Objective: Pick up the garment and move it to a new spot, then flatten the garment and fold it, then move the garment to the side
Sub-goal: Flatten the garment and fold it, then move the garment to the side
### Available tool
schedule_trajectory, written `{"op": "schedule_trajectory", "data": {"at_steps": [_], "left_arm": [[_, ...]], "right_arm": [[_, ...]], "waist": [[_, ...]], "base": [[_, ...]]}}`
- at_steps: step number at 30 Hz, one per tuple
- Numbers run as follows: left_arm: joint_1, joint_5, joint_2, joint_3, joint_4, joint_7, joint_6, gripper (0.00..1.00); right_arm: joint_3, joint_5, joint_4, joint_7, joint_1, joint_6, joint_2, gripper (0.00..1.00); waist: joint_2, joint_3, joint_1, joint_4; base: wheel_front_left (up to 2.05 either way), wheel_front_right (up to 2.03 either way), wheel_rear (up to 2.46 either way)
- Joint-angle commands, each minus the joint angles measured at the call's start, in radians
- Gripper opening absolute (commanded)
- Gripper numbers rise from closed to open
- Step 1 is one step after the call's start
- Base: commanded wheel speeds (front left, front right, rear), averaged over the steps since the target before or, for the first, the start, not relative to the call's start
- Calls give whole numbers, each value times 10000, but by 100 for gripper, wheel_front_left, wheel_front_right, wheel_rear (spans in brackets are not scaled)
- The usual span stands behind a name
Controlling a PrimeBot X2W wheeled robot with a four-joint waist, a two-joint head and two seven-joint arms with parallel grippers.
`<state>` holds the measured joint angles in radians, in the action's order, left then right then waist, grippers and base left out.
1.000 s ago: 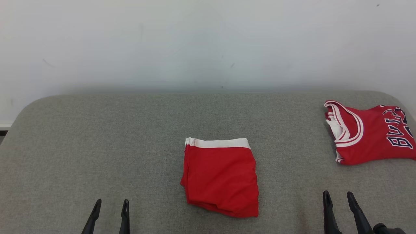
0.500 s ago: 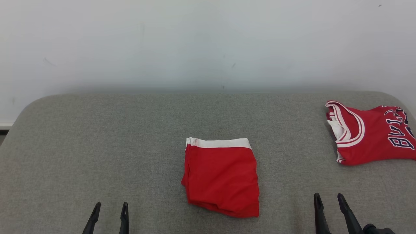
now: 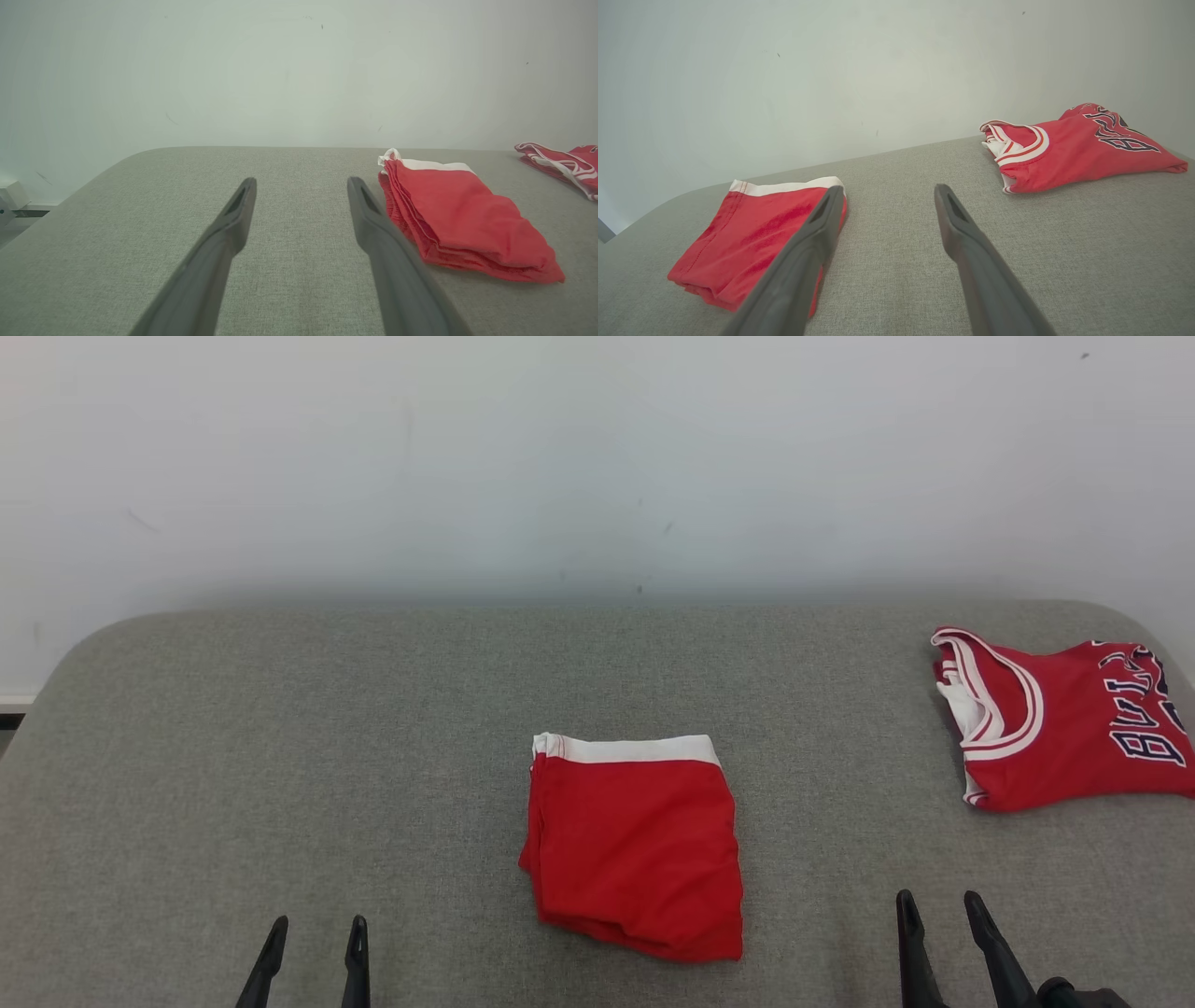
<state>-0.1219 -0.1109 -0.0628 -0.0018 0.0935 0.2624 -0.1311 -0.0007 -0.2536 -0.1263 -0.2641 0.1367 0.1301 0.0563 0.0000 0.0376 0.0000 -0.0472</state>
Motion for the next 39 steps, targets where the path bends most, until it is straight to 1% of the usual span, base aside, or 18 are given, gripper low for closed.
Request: {"op": "schedule_trajectory", "data": {"at_steps": [1,39], "left_arm": [[-95,67,30,29,-16,13,13,100],[-97,97,73,197,43,13,13,100]], "right_arm": [[-2,13,-16,-8,-76,12,-19,100],[15,-48,-88,-8,-36,12,-12,100]], "waist": [[0,4,0,1],[0,-29,0,-35]], "base": [[0,0,0],[0,0,0]]}}
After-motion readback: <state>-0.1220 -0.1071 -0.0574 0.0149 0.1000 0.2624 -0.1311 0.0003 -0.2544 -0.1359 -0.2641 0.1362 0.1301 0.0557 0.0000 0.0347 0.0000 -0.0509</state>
